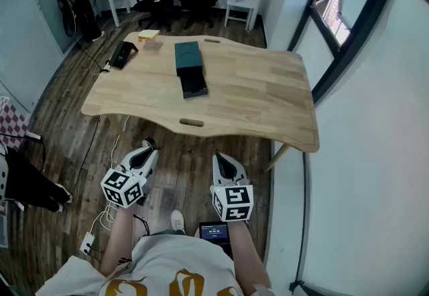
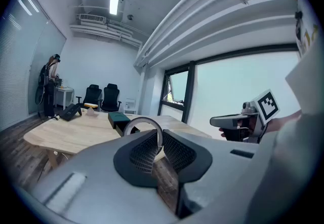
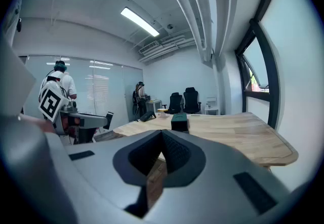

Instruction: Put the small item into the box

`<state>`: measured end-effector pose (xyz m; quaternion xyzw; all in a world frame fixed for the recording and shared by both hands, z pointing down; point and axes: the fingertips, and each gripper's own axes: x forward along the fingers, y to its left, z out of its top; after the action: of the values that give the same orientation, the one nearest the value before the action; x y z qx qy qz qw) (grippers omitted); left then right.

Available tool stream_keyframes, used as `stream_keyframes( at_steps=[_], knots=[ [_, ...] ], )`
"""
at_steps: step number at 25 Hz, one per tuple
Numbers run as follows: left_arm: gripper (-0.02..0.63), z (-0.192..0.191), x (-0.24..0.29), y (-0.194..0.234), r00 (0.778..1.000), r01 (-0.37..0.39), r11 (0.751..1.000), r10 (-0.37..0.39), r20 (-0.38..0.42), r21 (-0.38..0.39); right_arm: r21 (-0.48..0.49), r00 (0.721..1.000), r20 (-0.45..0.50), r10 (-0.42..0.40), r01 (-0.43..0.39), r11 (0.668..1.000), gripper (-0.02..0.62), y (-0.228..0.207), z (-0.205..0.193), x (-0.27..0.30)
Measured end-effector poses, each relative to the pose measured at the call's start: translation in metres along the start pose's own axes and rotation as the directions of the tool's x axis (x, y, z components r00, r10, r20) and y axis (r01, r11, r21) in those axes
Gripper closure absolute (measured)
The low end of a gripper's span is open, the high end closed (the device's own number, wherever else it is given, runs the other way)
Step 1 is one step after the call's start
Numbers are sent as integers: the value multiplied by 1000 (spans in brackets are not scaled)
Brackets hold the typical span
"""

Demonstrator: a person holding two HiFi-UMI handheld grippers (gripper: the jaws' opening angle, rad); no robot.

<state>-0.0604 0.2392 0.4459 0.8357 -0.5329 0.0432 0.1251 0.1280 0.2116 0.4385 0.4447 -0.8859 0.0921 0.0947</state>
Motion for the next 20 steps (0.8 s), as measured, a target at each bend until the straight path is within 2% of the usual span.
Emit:
stream_keyframes(
  at_steps=[8, 20],
  knots=[
    [569, -3, -6, -7, 1000, 4, 1000, -4, -8, -4, 18, 1000, -1, 25, -25, 1000, 592, 11, -3, -10],
    [569, -6, -8, -18, 1000, -21, 1000, 21, -13, 7, 65, 999, 44, -10, 7, 998, 591, -11, 0, -22]
  ],
)
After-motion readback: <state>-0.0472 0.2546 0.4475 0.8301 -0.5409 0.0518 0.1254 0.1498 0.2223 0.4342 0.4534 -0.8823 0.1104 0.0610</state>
